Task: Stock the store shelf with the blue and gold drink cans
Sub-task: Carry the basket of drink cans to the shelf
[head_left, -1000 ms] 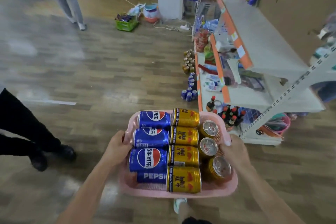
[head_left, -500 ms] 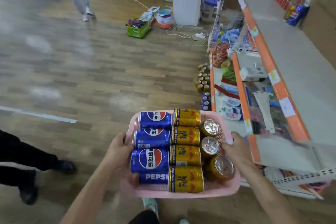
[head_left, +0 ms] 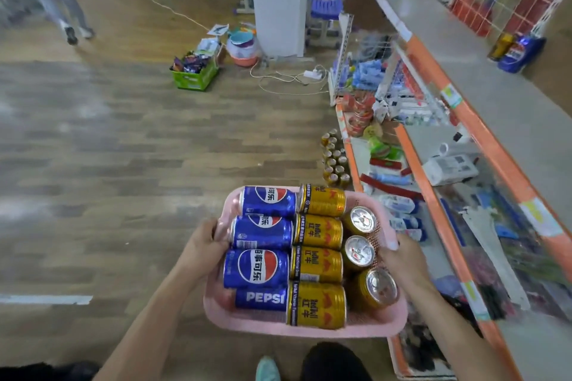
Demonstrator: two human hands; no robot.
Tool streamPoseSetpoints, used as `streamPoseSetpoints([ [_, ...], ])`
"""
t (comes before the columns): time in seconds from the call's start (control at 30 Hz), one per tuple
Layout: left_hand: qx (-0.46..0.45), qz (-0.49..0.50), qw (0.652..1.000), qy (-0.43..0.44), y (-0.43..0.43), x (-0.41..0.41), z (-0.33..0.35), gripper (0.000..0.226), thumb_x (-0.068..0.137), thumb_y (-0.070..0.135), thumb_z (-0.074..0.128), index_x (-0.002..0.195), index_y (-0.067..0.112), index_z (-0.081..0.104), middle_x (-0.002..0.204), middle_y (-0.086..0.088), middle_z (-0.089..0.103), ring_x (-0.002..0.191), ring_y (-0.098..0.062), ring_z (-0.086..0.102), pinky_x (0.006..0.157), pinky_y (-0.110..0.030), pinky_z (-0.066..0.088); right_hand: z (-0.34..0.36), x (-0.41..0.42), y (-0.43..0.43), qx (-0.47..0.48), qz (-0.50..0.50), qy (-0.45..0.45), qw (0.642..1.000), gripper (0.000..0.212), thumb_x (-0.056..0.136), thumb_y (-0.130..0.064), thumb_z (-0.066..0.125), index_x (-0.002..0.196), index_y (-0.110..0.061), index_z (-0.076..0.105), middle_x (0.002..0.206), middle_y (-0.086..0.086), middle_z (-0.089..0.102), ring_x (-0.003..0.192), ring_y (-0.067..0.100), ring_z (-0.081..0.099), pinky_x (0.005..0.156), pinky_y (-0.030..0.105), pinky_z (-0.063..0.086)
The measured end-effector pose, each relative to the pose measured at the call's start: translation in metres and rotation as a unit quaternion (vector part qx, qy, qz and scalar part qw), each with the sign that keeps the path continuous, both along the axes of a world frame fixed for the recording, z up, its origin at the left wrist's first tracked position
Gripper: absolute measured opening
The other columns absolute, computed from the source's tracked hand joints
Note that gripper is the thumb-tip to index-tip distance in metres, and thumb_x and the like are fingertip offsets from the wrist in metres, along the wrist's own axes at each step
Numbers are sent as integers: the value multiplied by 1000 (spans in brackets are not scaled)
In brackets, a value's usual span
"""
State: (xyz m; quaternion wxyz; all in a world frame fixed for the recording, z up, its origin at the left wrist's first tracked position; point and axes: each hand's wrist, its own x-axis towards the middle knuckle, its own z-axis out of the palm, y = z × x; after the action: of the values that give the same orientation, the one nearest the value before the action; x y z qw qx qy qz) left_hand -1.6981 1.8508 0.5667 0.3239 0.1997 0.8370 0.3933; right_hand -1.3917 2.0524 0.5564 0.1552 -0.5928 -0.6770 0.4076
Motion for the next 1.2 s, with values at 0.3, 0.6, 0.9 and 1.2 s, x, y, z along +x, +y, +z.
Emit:
streamPoseSetpoints([
  [0.3,-17,-9,1000,7,155,-131,-14,7,94,2,55,96,8,51,92,-12,63,76,-19,63,58,-31,50,-9,-135,158,-19,-5,22,1000,19,84,0,59,85,-18,62,82,0,67,79,19,62,65,31,44],
  [0.6,-49,-1,999,5,306,-247,-5,11,92,0,58,95,3,48,88,-12,61,72,-17,62,52,-25,46,2,-260,326,-38,6,3,999,15,81,-1,59,86,-15,61,81,5,68,77,25,64,71,40,50],
  [0.9,-43,-50,998,12,469,-391,-11,11,91,4,58,99,11,57,90,-6,68,75,-14,66,54,-25,46,-18,-384,452,-12,-63,-37,997,10,83,-4,62,80,-11,55,78,8,60,76,30,55,64,34,39],
  [1.2,-51,-152,987,-10,643,-542,-12,24,78,23,60,102,19,63,91,-5,74,83,-22,73,69,-45,61,-19,-490,554,-18,-158,-33,987,7,88,-6,61,85,-11,56,74,2,56,75,30,55,60,33,34],
])
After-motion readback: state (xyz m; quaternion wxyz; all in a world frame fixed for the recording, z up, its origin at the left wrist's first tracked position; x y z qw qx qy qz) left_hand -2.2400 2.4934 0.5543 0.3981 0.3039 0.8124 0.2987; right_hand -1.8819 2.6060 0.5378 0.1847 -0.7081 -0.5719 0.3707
